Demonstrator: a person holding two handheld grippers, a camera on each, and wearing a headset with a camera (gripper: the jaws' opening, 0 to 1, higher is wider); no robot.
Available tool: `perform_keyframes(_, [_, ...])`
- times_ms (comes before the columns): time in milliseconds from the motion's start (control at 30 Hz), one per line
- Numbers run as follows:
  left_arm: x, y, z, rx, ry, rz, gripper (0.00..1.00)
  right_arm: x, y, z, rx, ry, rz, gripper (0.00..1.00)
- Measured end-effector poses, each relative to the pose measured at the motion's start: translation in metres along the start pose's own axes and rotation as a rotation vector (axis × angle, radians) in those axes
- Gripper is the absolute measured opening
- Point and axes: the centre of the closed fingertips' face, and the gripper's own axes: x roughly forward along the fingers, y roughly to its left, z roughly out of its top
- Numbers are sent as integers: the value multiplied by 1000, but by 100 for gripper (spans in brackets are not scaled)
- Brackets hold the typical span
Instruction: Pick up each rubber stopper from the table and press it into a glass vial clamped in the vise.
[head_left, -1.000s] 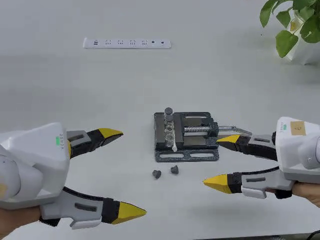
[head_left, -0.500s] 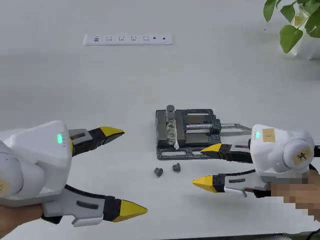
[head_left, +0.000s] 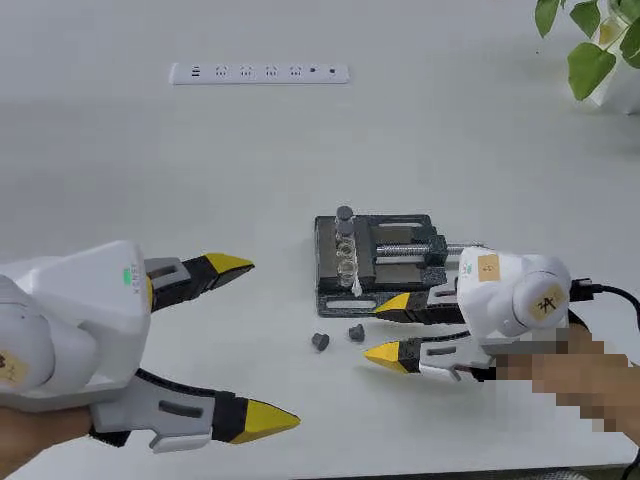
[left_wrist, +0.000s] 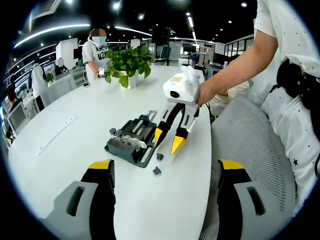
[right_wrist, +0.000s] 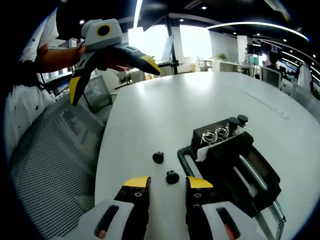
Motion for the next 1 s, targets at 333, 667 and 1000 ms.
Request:
perform_keyframes(333, [-1,3,-1,-7,0,7,83,8,-4,-4,-54,32,22,16])
perform_keyframes(667, [-1,5,-1,-11,0,9,82,11,-5,-3,-79,45,30,9])
perform_keyframes(1000, [0,6,-1,-13,-2,7,81,12,-6,-3,-75,43,31,7])
